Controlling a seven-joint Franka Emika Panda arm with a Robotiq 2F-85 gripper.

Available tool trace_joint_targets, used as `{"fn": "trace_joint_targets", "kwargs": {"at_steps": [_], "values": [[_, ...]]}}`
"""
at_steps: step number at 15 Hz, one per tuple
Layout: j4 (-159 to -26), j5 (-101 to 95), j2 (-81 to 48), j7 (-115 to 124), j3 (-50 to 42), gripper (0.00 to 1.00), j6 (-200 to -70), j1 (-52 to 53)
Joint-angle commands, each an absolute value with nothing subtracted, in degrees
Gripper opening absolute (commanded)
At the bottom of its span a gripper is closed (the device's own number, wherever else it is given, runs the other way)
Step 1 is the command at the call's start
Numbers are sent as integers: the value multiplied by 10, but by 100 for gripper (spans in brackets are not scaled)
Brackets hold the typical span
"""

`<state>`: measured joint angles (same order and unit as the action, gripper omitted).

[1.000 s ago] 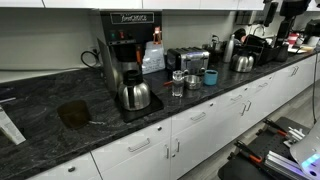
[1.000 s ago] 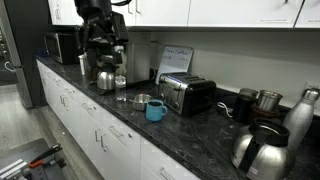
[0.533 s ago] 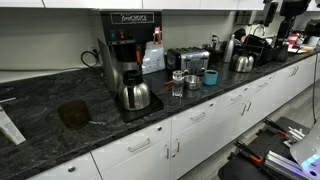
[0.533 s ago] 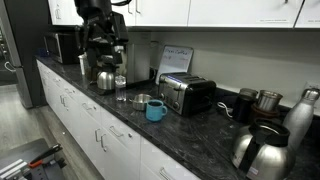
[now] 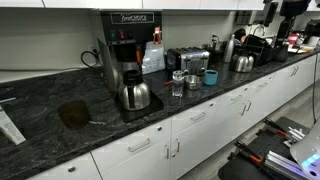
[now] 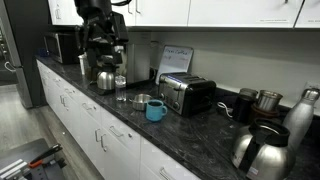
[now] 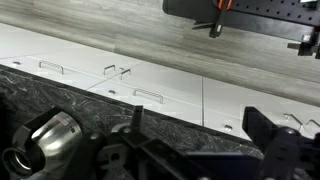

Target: Move the blue cup slightly to the left

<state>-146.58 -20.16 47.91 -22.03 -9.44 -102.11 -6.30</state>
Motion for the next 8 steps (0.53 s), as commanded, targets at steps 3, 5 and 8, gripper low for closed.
{"fn": "trace_joint_targets", "kwargs": {"at_steps": [3, 5, 8], "values": [[-1464, -207, 480, -215, -101, 100, -1017, -53], [-1464, -207, 480, -215, -101, 100, -1017, -53], [-1461, -221, 467, -183, -91, 100, -1038, -59]]}}
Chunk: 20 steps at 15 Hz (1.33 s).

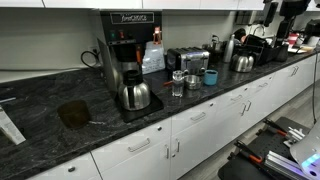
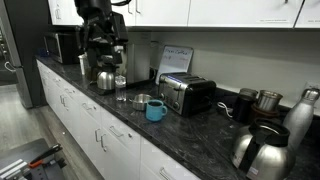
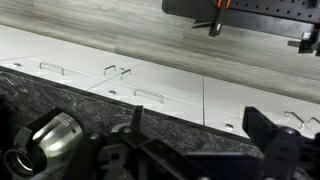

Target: Move the blue cup slightly to the left

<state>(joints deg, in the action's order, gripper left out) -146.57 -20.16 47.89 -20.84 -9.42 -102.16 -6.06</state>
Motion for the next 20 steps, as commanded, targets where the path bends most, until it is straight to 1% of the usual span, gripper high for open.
{"fn": "trace_joint_targets", "kwargs": {"at_steps": [1, 5, 6, 20], "values": [[-1462, -239, 462, -176, -87, 100, -1065, -61], [-1461, -297, 417, -170, -85, 100, -1195, -56], [-1465, -272, 443, -181, -87, 100, -1155, -57], [-1457, -275, 429, -174, -85, 100, -1166, -58]]}}
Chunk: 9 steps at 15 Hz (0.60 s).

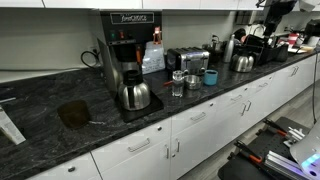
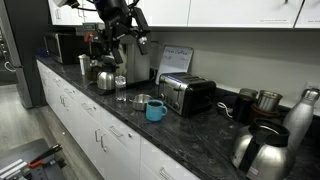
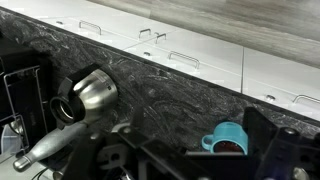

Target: Move the blue cup slightly to the left

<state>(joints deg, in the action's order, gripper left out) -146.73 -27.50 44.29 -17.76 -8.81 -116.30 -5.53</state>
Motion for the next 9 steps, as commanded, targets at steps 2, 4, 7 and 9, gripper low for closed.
{"fn": "trace_joint_targets", "kwargs": {"at_steps": [2, 4, 7, 9], "values": [[-1446, -281, 405, -170, -82, 100, -1175, -58], [-1433, -274, 377, -178, -84, 100, -1178, -54], [-1410, -244, 326, -190, -93, 100, -1170, -42], [-1394, -214, 292, -199, -99, 100, -1166, -35]]}}
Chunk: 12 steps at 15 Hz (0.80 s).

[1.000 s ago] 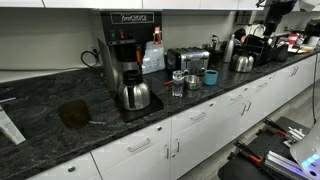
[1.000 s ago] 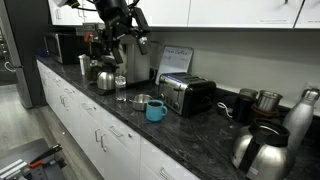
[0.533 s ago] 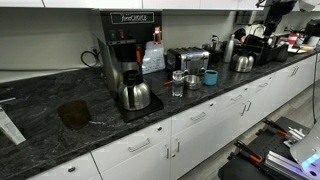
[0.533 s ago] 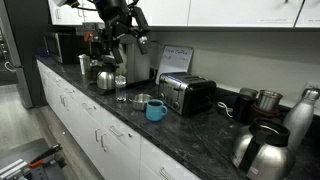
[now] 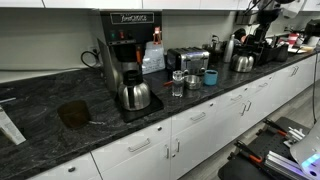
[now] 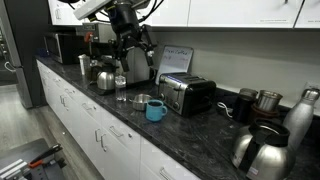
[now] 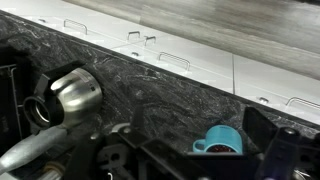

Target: Move the blue cup slightly to the left

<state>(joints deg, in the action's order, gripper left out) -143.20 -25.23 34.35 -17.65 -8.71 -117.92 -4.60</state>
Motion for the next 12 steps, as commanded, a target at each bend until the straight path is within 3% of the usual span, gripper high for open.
{"fn": "trace_joint_targets", "kwargs": {"at_steps": [1, 12], "values": [[-1385, -193, 275, -215, -104, 100, -1159, -28], [-1381, -177, 244, -219, -92, 100, -1170, -36]]}}
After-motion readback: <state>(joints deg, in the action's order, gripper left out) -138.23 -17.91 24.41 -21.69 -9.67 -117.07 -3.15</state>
